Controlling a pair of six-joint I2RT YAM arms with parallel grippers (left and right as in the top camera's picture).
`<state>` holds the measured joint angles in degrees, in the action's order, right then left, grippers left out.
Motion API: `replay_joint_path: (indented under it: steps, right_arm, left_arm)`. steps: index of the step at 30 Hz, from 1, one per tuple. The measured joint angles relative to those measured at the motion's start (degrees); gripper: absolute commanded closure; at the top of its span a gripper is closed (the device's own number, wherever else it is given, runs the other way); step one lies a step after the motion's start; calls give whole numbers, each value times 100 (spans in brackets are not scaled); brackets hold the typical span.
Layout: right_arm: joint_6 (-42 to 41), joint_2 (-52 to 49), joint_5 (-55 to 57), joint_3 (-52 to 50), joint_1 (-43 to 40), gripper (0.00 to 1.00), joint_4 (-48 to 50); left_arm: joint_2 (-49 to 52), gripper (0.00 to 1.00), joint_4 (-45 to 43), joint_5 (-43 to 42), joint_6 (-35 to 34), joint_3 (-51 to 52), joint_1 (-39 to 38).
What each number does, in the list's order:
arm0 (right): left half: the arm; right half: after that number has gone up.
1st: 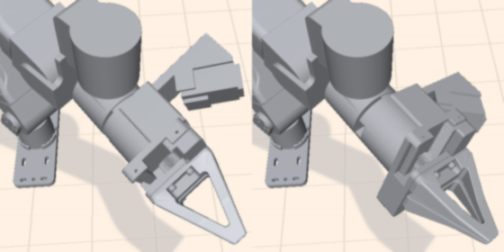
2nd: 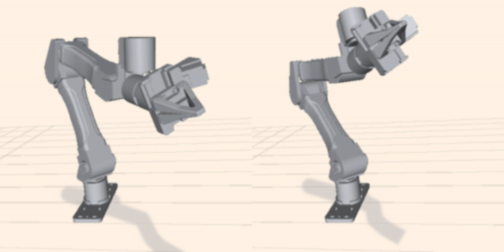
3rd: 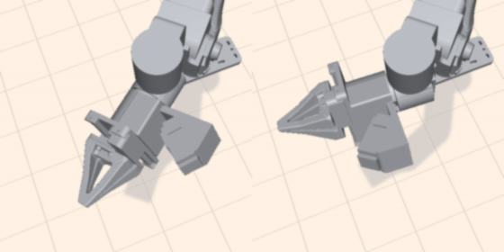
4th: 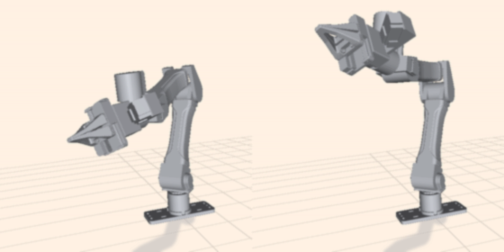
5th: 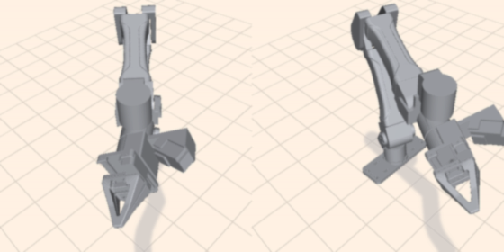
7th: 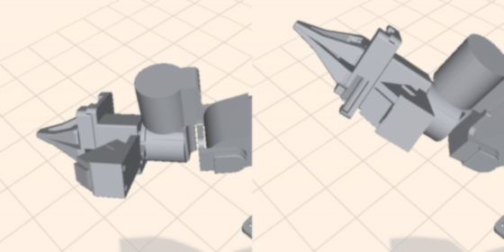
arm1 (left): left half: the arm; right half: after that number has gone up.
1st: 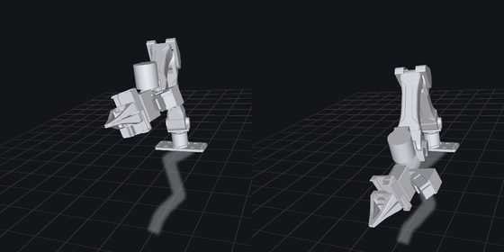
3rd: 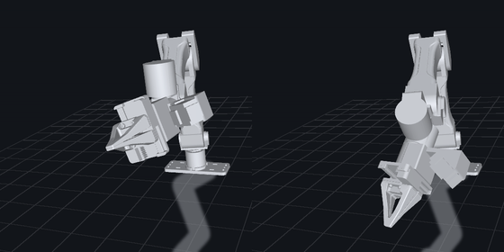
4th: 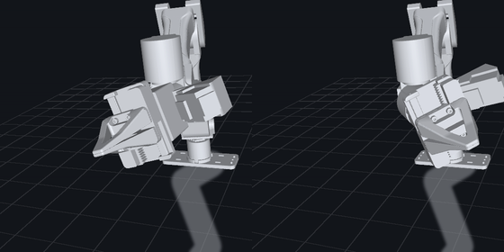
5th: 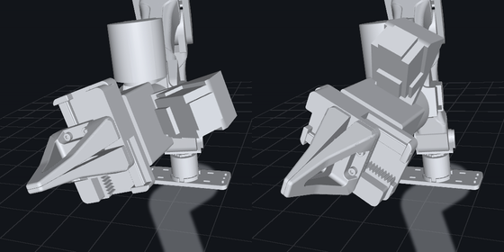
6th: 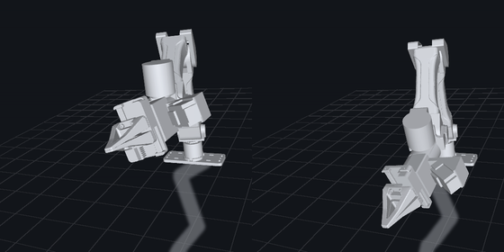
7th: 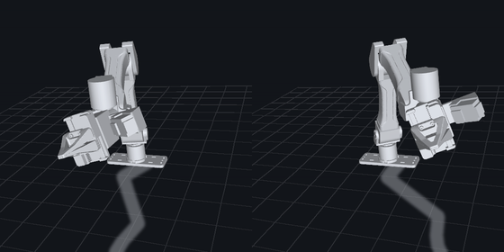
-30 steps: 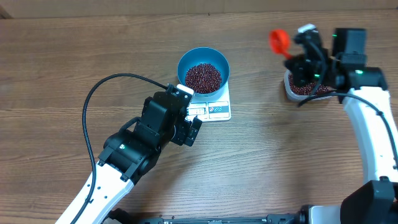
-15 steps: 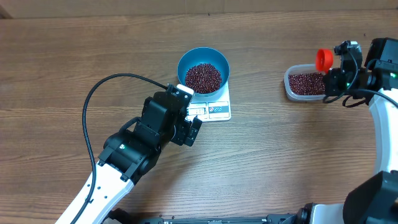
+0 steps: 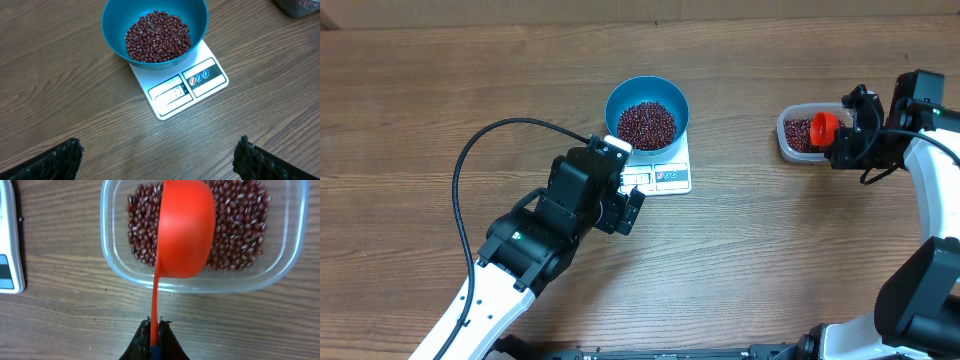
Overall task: Scoop item into bowl and weigh 150g on scale
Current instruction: 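Lower the red scoop into the beans with the right gripper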
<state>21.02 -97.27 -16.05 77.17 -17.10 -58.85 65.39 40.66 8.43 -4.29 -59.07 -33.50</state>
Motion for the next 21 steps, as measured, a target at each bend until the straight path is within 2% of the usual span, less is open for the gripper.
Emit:
replay_joint_path:
  steps: [5,12,21]
  right_arm:
    - [0,-44,-2,0,-2,96,-94]
    - [-2,-57,-2,0,0,87,42]
    - [-9,-63,-20,0,0,86,146]
  left_arm:
    - [0,1,0,0,0,0,0]
    - [0,1,0,0,0,0,0]
    - [0,1,0,0,0,0,0]
